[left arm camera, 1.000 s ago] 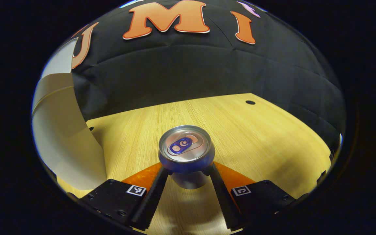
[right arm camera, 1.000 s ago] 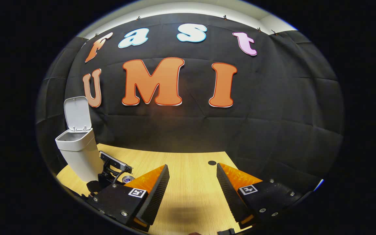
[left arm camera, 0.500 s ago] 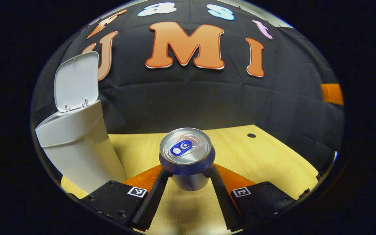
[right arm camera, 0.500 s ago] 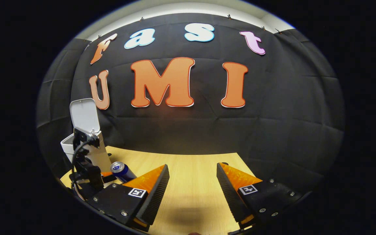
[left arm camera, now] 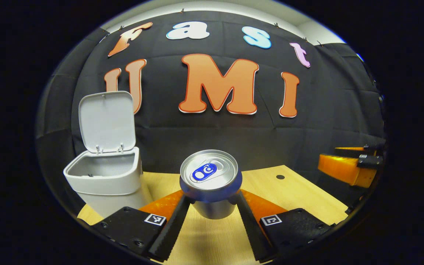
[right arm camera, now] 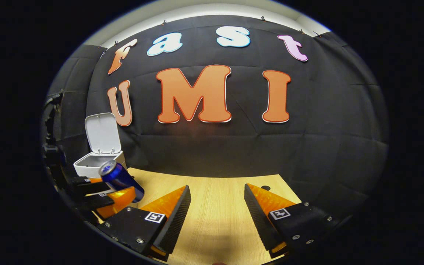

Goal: Press the lid of the desktop garbage bin to open it, pick up the crumpled paper on the desktop and throw it into the bin, then pick up the pop can on the desktop and drop it into the bin, and finally close the garbage bin lid.

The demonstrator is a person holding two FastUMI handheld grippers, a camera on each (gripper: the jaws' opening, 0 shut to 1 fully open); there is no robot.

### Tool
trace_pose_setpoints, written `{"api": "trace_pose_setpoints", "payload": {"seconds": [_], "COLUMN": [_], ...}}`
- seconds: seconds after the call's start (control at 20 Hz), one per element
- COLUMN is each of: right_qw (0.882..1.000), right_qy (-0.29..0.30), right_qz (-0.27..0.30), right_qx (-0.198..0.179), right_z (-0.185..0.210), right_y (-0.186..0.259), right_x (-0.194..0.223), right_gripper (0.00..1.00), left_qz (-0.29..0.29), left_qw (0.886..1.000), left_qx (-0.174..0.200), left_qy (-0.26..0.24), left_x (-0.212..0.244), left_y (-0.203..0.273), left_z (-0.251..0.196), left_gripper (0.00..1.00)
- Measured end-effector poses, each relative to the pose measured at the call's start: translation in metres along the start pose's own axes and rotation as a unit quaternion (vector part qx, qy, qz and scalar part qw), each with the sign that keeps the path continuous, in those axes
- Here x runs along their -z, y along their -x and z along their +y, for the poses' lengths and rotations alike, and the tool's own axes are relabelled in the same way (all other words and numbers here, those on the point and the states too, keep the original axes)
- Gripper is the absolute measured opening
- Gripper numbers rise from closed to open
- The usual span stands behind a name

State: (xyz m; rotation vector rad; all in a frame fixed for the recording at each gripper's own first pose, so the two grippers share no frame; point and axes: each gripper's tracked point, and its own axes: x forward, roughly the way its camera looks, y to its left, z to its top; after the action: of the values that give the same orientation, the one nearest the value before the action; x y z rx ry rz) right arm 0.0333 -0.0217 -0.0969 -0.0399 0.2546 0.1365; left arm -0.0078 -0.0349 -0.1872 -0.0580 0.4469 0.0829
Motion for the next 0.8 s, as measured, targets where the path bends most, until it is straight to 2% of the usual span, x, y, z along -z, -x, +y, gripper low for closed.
{"api": "trace_pose_setpoints", "payload": {"seconds": [0.2,0.45,0.8], "right_qw": [1.000,1.000,0.999], "right_qy": [-0.004,-0.007,0.001], "right_qz": [-0.004,-0.007,-0.010], "right_qx": [-0.006,-0.019,-0.046], "right_z": [0.008,0.031,0.069], "right_y": [-0.014,-0.029,-0.040], "right_x": [-0.001,-0.003,-0.008], "right_gripper": [0.87,0.88,0.88], "left_qz": [-0.014,-0.032,-0.045], "left_qw": [1.000,0.996,0.987], "left_qx": [-0.023,-0.085,-0.154], "left_qy": [-0.003,-0.005,-0.005], "left_x": [-0.027,-0.058,-0.067], "left_y": [0.028,0.053,0.054], "left_z": [0.028,0.088,0.164], "left_gripper": [0.78,0.78,0.78]}}
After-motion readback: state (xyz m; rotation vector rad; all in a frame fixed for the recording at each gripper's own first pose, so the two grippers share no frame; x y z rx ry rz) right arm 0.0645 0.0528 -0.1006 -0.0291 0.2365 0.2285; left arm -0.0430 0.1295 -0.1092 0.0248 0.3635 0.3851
